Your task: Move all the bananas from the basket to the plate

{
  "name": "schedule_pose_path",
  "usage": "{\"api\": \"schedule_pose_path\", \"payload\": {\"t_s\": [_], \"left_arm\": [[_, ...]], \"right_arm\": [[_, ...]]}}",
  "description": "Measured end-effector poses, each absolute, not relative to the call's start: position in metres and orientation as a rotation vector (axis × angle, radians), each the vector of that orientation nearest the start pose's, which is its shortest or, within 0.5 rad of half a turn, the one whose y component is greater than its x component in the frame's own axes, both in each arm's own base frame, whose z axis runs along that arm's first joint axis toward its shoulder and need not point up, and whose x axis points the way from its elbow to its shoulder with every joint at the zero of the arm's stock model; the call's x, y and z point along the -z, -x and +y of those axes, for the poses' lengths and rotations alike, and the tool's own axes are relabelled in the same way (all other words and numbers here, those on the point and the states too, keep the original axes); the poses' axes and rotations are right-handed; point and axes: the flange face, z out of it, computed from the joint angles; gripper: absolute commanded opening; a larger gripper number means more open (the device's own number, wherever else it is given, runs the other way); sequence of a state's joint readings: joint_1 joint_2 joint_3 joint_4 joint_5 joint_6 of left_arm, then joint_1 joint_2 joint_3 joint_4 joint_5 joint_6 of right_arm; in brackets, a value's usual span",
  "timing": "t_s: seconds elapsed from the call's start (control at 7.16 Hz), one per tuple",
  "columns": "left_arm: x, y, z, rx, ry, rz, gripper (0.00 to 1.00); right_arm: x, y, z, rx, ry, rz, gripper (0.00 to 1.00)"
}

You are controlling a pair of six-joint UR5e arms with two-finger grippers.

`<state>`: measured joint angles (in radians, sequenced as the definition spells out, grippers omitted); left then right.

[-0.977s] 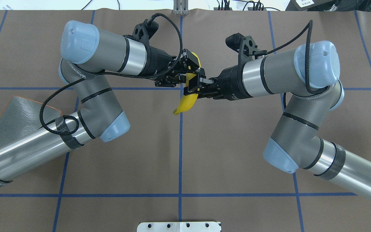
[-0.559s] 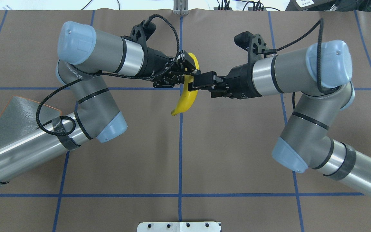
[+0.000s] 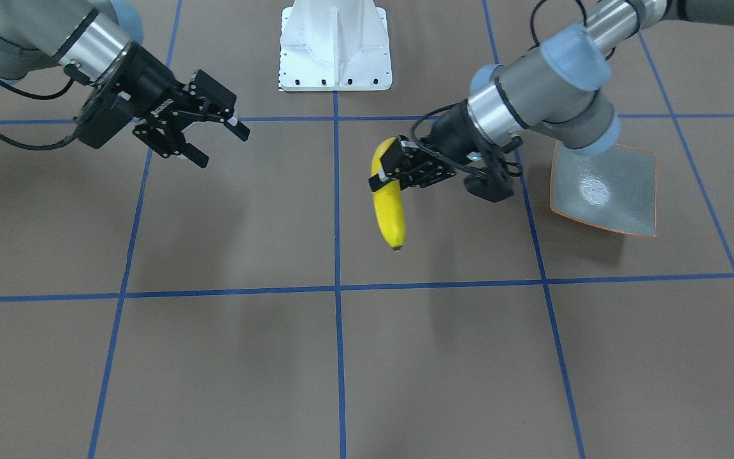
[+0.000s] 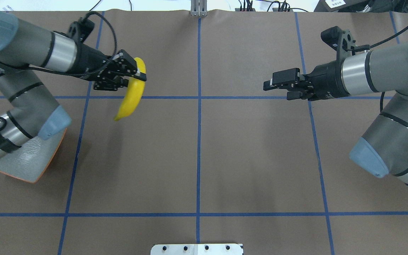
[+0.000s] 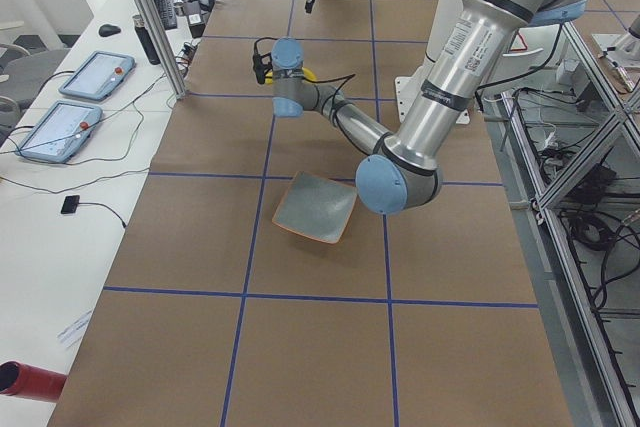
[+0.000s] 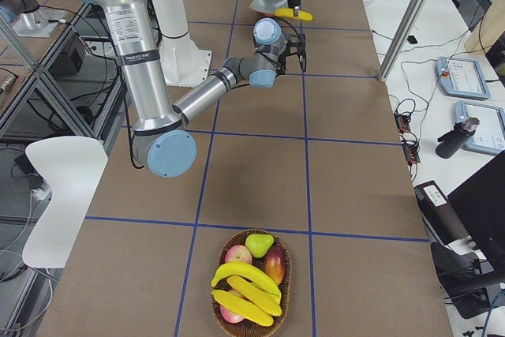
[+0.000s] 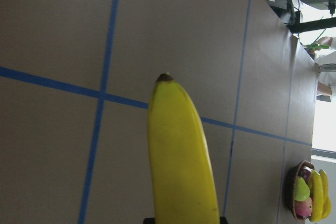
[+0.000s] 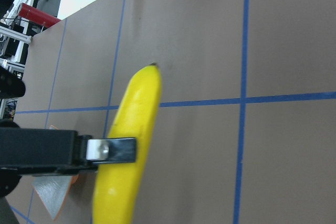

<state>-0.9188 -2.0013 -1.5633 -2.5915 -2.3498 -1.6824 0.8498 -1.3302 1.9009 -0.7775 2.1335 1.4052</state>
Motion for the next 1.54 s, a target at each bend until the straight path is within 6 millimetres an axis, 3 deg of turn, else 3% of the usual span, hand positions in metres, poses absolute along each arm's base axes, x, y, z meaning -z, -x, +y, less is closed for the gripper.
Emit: {"api": "schedule_pose_path", "payload": {"t_s": [0.28, 0.56, 0.84, 1.12, 1.26, 1.4, 1.54], "left_arm": [[-0.419, -0.265, -0.514, 0.257, 0.011, 1.348, 0.00], [-0.491, -0.225, -0.492, 0.230, -0.024, 1.258, 0.00], [-0.538, -0.194, -0.462, 0.247, -0.012, 1.202, 0.00], [-0.564, -0.178, -0.440, 0.246, -0.002, 1.169, 0.00], [-0.571, -0.175, -0.435, 0.246, 0.003, 1.161, 0.15], [-0.575, -0.173, -0.431, 0.248, 0.008, 1.156, 0.42], [-0.577, -0.174, -0.429, 0.247, 0.012, 1.153, 0.52]], "right_arm": [[-0.324, 0.275, -0.469, -0.254, -0.223, -1.313, 1.00], [-0.345, 0.273, -0.477, -0.289, -0.222, -1.274, 1.00], [-0.353, 0.274, -0.481, -0.301, -0.219, -1.259, 1.00], [-0.357, 0.274, -0.482, -0.308, -0.221, -1.251, 1.00], [-0.358, 0.274, -0.482, -0.308, -0.221, -1.250, 1.00], [-0.358, 0.274, -0.482, -0.309, -0.221, -1.249, 1.00], [-0.360, 0.274, -0.481, -0.309, -0.220, -1.249, 1.00]]}}
